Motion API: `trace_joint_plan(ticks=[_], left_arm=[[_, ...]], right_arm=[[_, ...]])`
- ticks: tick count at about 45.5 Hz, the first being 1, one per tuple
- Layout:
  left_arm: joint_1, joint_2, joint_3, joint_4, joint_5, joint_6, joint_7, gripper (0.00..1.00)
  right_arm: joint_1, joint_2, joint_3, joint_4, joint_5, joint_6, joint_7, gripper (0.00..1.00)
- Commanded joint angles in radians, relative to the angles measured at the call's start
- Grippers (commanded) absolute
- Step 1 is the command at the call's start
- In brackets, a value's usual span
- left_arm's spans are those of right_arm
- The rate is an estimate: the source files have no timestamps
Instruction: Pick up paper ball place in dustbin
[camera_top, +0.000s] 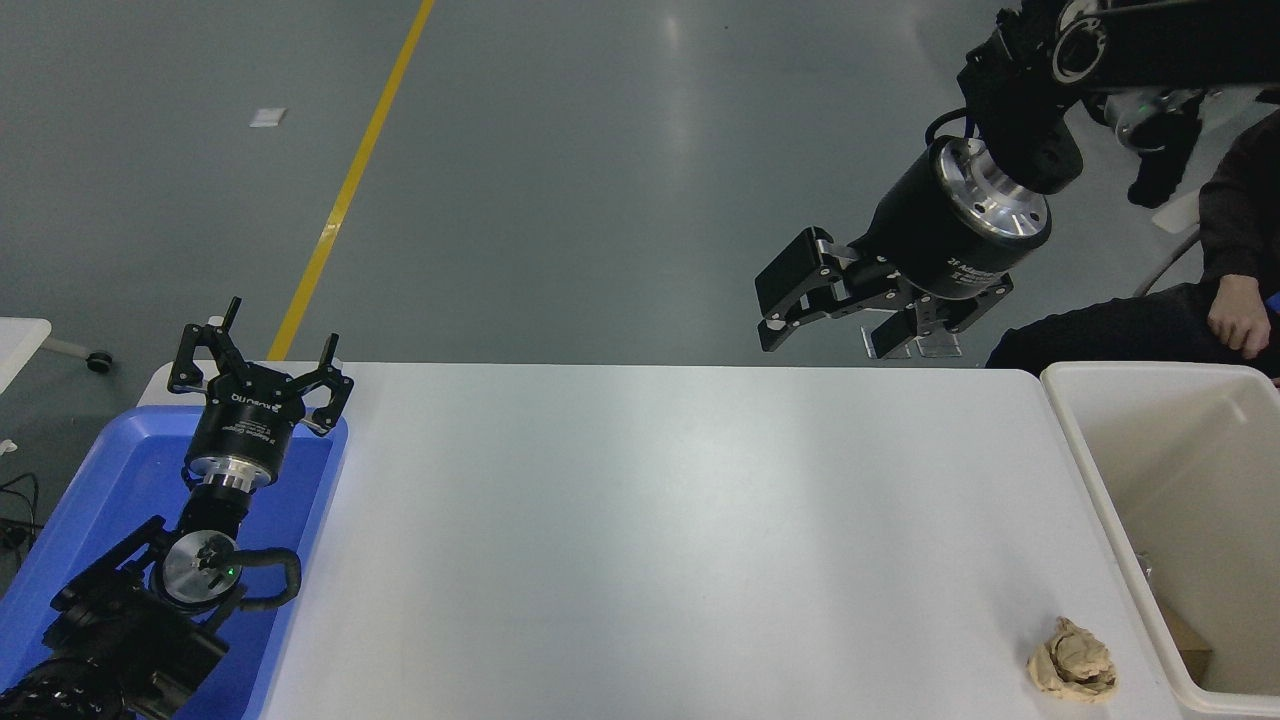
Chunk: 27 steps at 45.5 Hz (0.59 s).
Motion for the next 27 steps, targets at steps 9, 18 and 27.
trace_joint_plan(ticks=[9,18,27], left_arm=[[-0.002,0.0,-0.002,0.0,0.002,0.0,0.001,1.0],[-0.002,0.0,-0.002,0.0,0.002,0.0,-0.001,1.0],[-0.002,0.0,0.0,0.0,0.002,0.0,-0.001,1.0]], right_arm=[[0.012,-0.005,-0.007,0.008,0.001,0.002,-0.004,1.0],[-0.037,-0.005,-0.018,0.006,-0.016,0.002,-0.004,1.0],[-0.141,-0.116,-0.046,0.009,-0.134,0.002,-0.004,1.0]])
